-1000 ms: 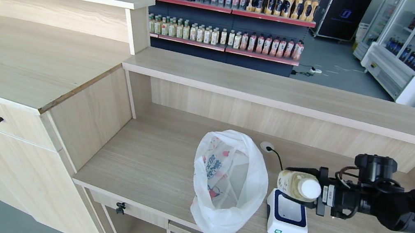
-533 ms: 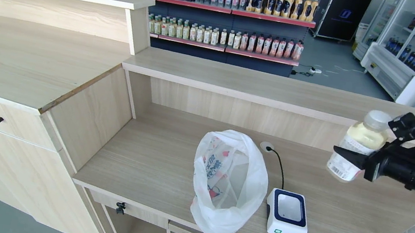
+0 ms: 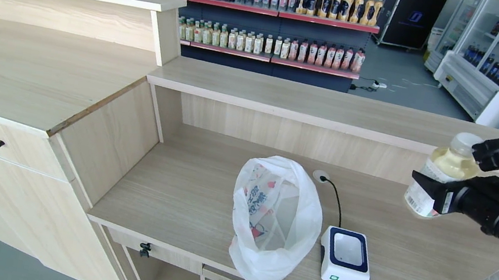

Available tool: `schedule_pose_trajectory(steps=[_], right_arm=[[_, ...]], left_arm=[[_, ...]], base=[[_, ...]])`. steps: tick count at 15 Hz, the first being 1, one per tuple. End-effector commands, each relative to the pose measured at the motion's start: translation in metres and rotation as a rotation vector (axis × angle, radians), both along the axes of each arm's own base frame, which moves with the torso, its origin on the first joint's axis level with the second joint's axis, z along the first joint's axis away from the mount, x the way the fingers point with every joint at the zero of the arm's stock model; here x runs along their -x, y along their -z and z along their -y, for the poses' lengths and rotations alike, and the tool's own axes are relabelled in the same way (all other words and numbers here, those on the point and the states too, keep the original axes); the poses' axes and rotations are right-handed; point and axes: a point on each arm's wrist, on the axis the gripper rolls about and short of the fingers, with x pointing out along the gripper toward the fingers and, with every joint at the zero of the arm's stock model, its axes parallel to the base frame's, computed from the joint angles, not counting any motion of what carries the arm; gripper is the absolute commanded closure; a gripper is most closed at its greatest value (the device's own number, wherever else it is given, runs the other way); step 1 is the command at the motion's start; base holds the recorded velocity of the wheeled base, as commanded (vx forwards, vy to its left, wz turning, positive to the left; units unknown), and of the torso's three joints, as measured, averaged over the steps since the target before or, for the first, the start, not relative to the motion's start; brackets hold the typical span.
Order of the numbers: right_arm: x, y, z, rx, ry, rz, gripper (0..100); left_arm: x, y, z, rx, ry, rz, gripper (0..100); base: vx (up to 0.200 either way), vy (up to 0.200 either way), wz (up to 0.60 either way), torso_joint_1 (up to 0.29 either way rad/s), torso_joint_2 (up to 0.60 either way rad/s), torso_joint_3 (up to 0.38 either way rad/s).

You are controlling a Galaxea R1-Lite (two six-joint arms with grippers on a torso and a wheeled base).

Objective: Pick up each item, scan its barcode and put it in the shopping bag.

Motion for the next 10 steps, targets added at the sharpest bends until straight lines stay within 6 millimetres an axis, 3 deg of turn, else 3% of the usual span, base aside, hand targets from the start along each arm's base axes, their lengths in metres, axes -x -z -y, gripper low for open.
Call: schedule_pose_trajectory(steps=[1, 5, 10], right_arm=[[-0.001, 0.007, 0.001, 0.083, -0.003, -0.004, 100], [-0.002, 0.007, 0.003, 0.187, -0.012, 0.018, 100], [-0.016, 0.015, -0.021, 0.192, -0.094, 0.074, 100]], left_arm=[[0.000, 0.000, 0.000, 0.000, 0.000, 0.000, 0], [0.000, 0.000, 0.000, 0.000, 0.000, 0.000, 0], [0.000, 0.000, 0.000, 0.000, 0.000, 0.000, 0]], base=[[0.000, 0.000, 0.00, 0.000, 0.00, 0.000], [0.000, 0.000, 0.00, 0.000, 0.00, 0.000], [0.000, 0.000, 0.60, 0.000, 0.00, 0.004]])
